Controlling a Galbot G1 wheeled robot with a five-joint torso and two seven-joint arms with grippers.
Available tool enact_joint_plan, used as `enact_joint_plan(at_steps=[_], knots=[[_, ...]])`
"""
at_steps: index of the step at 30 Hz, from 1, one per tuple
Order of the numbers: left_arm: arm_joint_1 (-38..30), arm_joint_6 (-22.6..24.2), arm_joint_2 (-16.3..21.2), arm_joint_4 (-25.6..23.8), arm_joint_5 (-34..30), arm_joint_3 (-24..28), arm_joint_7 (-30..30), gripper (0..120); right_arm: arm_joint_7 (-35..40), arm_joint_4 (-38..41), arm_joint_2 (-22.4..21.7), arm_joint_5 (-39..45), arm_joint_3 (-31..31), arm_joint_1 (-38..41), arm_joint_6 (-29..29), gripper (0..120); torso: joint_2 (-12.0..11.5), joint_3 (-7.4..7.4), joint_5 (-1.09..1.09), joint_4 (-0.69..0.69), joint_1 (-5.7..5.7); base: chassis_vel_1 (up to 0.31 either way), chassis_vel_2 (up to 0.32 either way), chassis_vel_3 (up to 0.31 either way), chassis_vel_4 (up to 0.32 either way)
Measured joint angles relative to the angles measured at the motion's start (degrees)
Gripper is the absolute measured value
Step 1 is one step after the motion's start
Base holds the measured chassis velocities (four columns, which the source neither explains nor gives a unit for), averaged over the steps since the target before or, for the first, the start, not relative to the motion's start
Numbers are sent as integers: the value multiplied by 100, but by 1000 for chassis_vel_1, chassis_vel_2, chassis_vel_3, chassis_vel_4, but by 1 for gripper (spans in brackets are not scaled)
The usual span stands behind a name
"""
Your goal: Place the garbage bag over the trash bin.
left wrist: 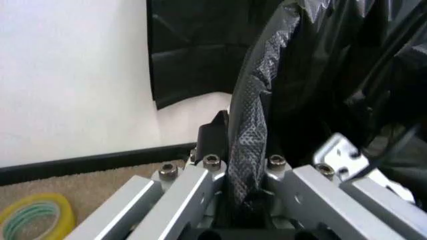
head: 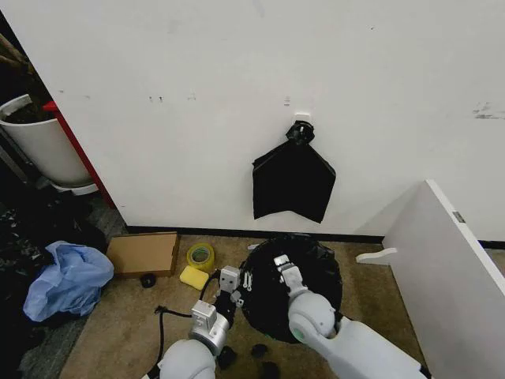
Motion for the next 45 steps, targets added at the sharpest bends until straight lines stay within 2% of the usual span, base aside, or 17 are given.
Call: enact_joint_plan(at_steps=[5, 9, 15, 25, 30, 34, 40, 45], knots=[[21, 0, -14, -9, -4, 71, 6, 1, -31, 75, 155, 48, -137, 102, 59, 0, 0, 0, 0, 2, 0, 0, 0, 0, 0], [91, -6, 8, -40, 43, 79, 27, 1, -11, -277, 236, -13, -76, 363, 170, 0, -1, 0, 1, 3, 0, 0, 0, 0, 0], [73, -24, 14, -63, 44, 53, 30, 1, 84, -301, 29, -11, 31, 140, 43, 0, 0, 0, 0, 0, 0, 0, 0, 0, 0], [92, -13, -49, -48, 43, 122, 32, 1, 57, 98, 72, 78, -229, 84, 45, 0, 0, 0, 0, 1, 0, 0, 0, 0, 0], [258, -11, -15, -139, 111, 44, 52, 1, 160, -328, 96, 119, -145, 343, 141, 0, 0, 0, 1, 4, 0, 0, 0, 0, 0], [266, -16, 27, -154, 116, -9, 54, 1, 303, -371, -26, 222, -110, 276, 53, 0, 0, 0, 0, 2, 0, 0, 0, 0, 0], [215, -28, 2, -146, 106, -12, 73, 1, 338, 6, -154, 285, -129, -21, -120, 0, 0, 0, 0, 1, 0, 0, 0, 0, 0], [205, -27, -29, -67, 77, 7, 47, 1, 64, 223, -28, -55, -161, -77, 222, 0, 0, 0, 1, 2, 0, 0, 0, 0, 0]])
